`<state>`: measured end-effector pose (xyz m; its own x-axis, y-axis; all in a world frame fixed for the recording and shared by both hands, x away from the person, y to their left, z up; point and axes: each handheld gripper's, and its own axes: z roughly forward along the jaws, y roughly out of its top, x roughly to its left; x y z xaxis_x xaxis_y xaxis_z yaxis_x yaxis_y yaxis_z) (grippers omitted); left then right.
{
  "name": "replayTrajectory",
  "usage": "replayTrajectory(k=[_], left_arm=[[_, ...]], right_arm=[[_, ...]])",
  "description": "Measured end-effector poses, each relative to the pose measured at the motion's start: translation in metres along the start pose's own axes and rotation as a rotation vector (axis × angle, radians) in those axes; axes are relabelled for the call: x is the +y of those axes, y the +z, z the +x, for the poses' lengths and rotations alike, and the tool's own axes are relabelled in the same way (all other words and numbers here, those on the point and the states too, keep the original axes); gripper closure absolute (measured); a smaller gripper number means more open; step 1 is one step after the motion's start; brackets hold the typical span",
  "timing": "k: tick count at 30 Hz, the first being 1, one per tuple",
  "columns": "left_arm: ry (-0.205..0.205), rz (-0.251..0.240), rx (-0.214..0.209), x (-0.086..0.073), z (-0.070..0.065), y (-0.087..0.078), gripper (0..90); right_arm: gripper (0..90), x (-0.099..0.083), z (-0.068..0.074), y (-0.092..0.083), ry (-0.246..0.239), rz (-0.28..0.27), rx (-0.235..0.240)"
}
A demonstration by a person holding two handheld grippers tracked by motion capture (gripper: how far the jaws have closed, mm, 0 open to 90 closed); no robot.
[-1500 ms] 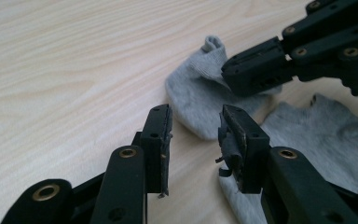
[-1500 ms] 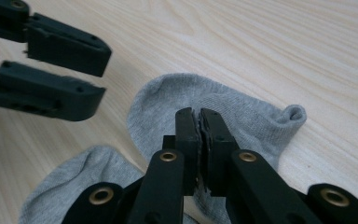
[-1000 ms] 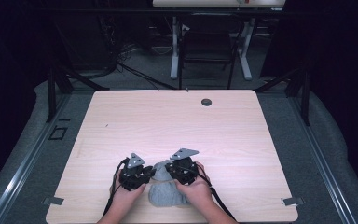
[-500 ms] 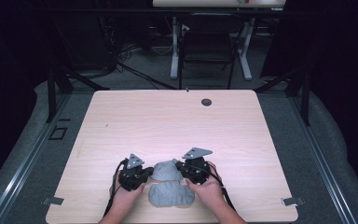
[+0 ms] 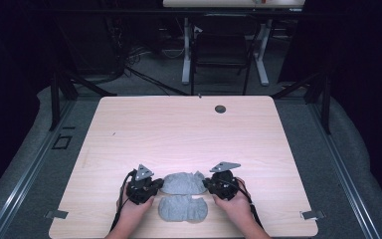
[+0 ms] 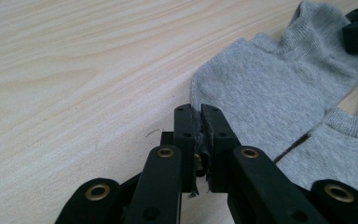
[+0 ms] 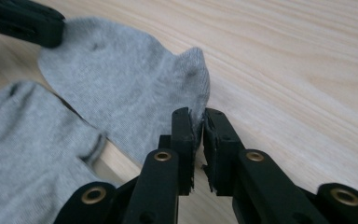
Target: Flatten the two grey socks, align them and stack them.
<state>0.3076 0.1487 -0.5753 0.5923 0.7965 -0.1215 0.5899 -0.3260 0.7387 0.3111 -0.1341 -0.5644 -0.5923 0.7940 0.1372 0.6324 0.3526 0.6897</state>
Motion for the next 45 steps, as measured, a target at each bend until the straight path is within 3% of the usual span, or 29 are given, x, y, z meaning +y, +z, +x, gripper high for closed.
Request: replayTrajectory(k=[2, 9, 11, 17, 20, 26, 45], left_arm=[[0.003, -0.002, -0.001, 0.001, 0.001, -0.001, 83.4], [-0.009, -0.017, -0.019, 0.005, 0.002, -0.001, 72.5], [0.005, -0.012, -0.016, 0.007, 0.002, 0.000, 72.5], [0.011, -0.006, -0.028, 0.011, 0.001, 0.004, 76.6], [0.027, 0.015, -0.017, 0.011, 0.001, 0.007, 79.1], [0.022, 0.030, -0.016, 0.010, 0.002, 0.009, 86.0], [0.016, 0.030, -0.012, 0.009, 0.007, 0.008, 88.0]], right_arm=[[79.6, -0.001, -0.004, -0.002, -0.010, 0.016, 0.002], [72.1, 0.007, -0.010, -0.008, 0.012, -0.029, 0.010], [71.3, 0.010, -0.010, -0.006, 0.017, -0.033, 0.012], [73.2, 0.017, -0.008, 0.004, 0.006, -0.031, 0.030], [79.0, 0.019, -0.005, 0.008, -0.011, -0.014, 0.022], [86.3, 0.015, -0.004, 0.012, -0.050, 0.014, -0.006], [87.4, 0.006, -0.013, 0.013, -0.021, 0.021, -0.004]])
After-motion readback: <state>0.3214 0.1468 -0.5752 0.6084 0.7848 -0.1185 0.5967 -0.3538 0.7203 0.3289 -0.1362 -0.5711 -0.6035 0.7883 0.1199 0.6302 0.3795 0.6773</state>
